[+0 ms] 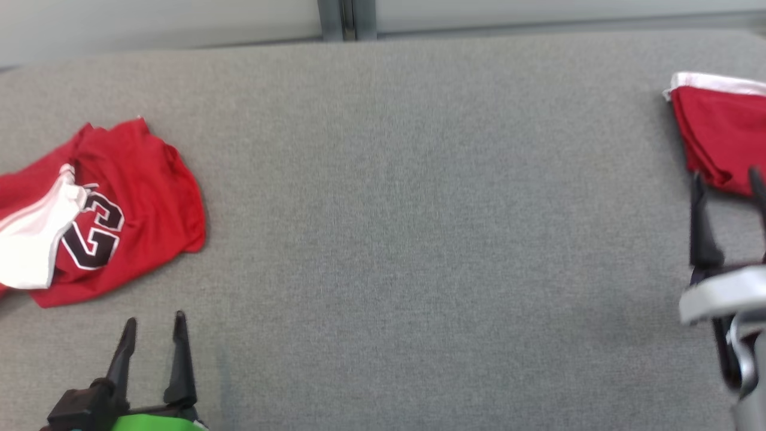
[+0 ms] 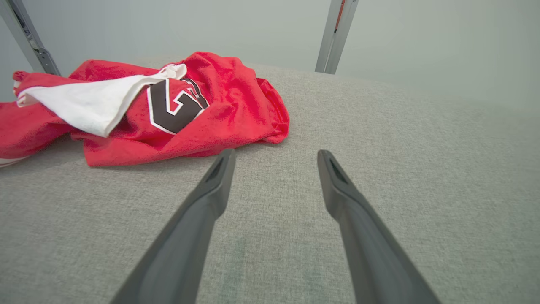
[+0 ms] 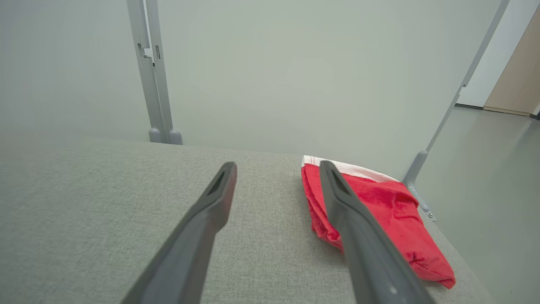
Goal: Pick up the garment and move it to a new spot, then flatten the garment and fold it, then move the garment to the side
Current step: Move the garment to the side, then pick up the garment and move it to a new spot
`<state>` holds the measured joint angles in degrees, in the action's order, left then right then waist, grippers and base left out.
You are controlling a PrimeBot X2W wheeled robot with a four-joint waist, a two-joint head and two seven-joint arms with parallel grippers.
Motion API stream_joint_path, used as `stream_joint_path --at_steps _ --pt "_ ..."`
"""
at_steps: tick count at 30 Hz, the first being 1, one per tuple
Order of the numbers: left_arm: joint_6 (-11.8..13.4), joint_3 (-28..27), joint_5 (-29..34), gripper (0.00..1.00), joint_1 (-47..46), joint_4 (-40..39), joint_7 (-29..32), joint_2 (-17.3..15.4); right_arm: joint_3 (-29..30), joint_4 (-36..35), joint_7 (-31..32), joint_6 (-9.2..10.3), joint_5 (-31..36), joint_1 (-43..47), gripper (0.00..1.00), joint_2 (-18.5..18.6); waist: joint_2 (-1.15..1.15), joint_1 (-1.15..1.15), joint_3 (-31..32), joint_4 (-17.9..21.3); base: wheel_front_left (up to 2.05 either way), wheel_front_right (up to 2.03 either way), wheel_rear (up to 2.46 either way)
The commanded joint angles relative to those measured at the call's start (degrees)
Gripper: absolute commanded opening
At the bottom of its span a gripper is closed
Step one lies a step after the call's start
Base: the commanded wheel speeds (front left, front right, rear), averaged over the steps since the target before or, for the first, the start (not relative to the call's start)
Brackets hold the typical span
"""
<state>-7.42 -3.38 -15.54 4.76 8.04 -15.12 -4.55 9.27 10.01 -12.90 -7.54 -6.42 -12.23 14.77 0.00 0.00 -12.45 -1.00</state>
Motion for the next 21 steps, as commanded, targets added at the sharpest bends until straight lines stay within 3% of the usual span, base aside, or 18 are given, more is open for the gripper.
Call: stream_joint_path --at_steps 1,11,21 --pt "-0.13 -0.93 0.59 1.0 1.27 0.02 -0.02 0.01 0.38 -0.52 -1.17 0.1 -0.17 2.74 1.0 -0.72 0.0 0.0 8.36 0.61 0.0 0.0 0.0" --pt "-0.08 -0.33 2.59 1.0 4.44 0.53 -0.03 0.76 -3.32 -6.98 -2.3 0.09 2.66 20.0 1.0 -10.12 0.0 0.0 14.85 -0.8 0.0 0.0 0.0" --pt "-0.08 0.66 2.35 1.0 5.47 0.14 -0.02 0.72 -3.16 -8.48 -2.31 0.08 1.5 22.94 1.0 -11.84 0.0 0.0 15.21 0.12 0.0 0.0 0.0"
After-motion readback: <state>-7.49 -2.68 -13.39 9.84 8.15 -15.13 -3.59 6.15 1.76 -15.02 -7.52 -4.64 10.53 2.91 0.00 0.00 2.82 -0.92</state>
